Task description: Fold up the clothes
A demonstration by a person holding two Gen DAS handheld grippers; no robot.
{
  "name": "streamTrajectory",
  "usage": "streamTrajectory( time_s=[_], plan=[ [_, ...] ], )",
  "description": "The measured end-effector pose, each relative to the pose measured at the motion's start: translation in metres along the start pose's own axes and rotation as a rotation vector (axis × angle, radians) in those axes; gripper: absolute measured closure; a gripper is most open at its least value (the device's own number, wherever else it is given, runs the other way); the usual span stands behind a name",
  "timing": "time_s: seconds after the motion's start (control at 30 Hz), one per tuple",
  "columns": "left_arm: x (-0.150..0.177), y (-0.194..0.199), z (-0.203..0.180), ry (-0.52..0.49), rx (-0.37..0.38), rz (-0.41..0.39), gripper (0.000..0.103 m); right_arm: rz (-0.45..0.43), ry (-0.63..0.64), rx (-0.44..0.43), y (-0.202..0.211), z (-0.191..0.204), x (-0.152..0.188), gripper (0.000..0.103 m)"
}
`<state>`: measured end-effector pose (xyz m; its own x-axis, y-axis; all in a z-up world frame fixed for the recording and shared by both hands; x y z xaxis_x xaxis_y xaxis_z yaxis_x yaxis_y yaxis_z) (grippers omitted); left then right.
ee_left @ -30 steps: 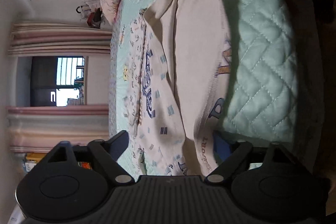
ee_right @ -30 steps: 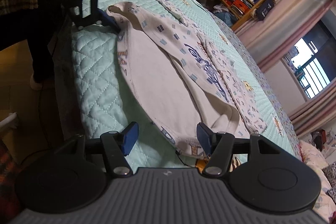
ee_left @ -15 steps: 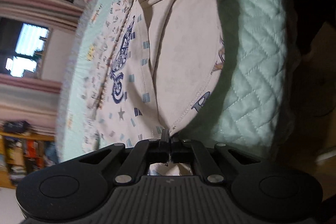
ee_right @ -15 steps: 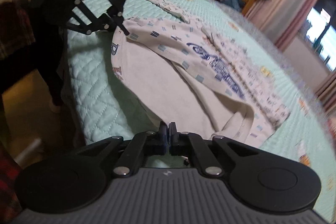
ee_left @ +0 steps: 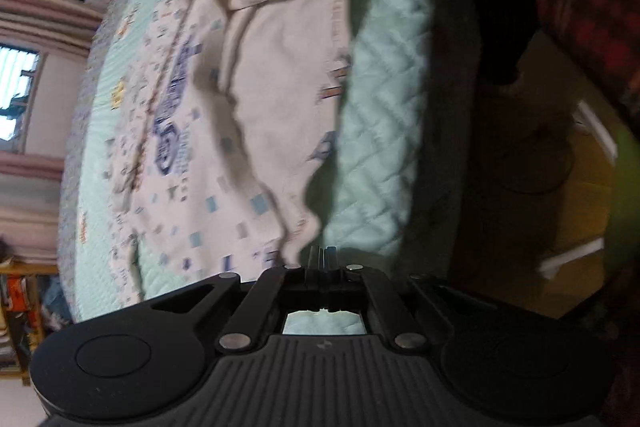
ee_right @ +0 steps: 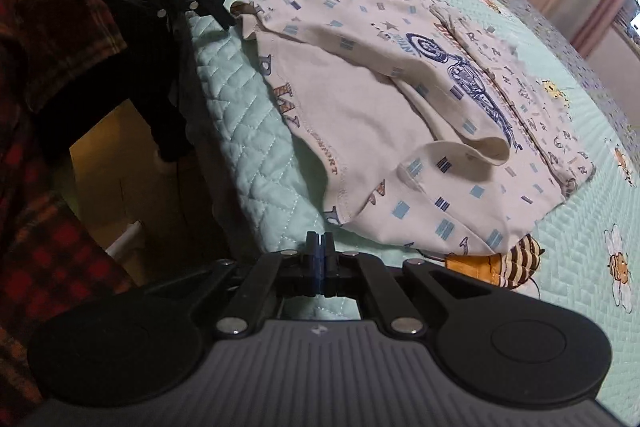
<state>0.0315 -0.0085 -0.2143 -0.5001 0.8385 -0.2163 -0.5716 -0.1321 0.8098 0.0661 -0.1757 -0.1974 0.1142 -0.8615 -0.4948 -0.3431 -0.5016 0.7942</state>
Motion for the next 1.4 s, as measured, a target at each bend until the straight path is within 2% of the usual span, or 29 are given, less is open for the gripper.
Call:
streamTrajectory(
  time_s=[0.1,0.17,0.2,0.23,0.27,0.5,0.67,0.77,0.83,0.87,0.9,0.93,0.97,1.07,1.13,1.23,1.33,1.4],
  plan=[
    [-0.008,0.007,0.013,0.028,-0.052,-0.052,0.097,-0.025,0.027,0.075,0.011,-0.004,-0.003,0.099],
    [-0.011,0.009,0.008,-0.011,-0.083,-0.082,0.082,-0.028,0.093,0.113,0.011,-0.002,-0.008,0.095],
    [-0.012,0.007,0.004,-0.024,-0.087,-0.092,0.079,-0.029,0.119,0.129,0.009,0.002,-0.011,0.084],
    [-0.014,0.005,-0.001,-0.036,-0.09,-0.101,0.072,-0.032,0.143,0.142,0.008,0.004,-0.013,0.078],
    [-0.015,0.002,-0.005,-0.047,-0.092,-0.11,0.071,-0.042,0.153,0.148,0.006,0.005,-0.016,0.072],
    [-0.02,-0.02,-0.019,-0.068,-0.095,-0.104,0.071,-0.06,0.135,0.178,-0.02,0.007,-0.024,0.071],
    [-0.024,-0.026,-0.015,-0.065,-0.114,-0.113,0.062,-0.082,0.145,0.222,-0.029,0.004,-0.029,0.071],
    [-0.027,-0.027,-0.01,-0.051,-0.108,-0.117,0.061,-0.083,0.131,0.236,-0.033,0.0,-0.032,0.075],
    [-0.03,-0.028,-0.007,-0.05,-0.104,-0.116,0.062,-0.083,0.122,0.225,-0.034,-0.001,-0.034,0.087],
    [-0.031,-0.029,-0.006,-0.049,-0.102,-0.115,0.066,-0.079,0.122,0.219,-0.035,0.0,-0.034,0.096],
    [-0.033,-0.03,-0.005,-0.049,-0.099,-0.114,0.072,-0.073,0.124,0.219,-0.036,0.0,-0.035,0.099],
    [-0.034,-0.032,-0.004,-0.049,-0.095,-0.108,0.09,-0.066,0.127,0.221,-0.036,0.0,-0.035,0.099],
    [-0.034,-0.034,-0.002,-0.045,-0.095,-0.098,0.101,-0.059,0.129,0.222,-0.036,0.0,-0.035,0.1],
    [-0.035,-0.034,0.009,-0.006,-0.097,-0.089,0.102,-0.048,0.12,0.207,-0.032,-0.003,-0.035,0.101],
    [-0.035,-0.027,0.015,0.022,-0.075,-0.091,0.102,-0.049,0.105,0.164,-0.026,-0.003,-0.035,0.101],
    [-0.029,-0.014,0.007,0.003,-0.007,-0.078,0.103,-0.053,0.078,0.079,-0.017,0.0,-0.034,0.102],
    [-0.018,-0.021,-0.006,-0.068,0.0,-0.033,0.103,-0.023,0.06,0.021,-0.023,0.003,-0.027,0.102],
    [-0.015,-0.024,-0.015,-0.087,0.0,-0.032,0.103,-0.012,0.06,0.0,-0.027,0.009,-0.025,0.102]
  ],
)
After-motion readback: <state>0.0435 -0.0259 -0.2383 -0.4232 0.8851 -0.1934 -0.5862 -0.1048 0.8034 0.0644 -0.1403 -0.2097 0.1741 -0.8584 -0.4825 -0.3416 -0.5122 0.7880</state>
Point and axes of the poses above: each gripper's, at about its wrist camera, not at the fingertips, and y roughly against the way its jaws point, z to its left, x to its underside, the point moved 8 cm from there along -y, roughly the way its jaws point, and after that the axes turned 11 degrees about y, right-handed, at the moved point
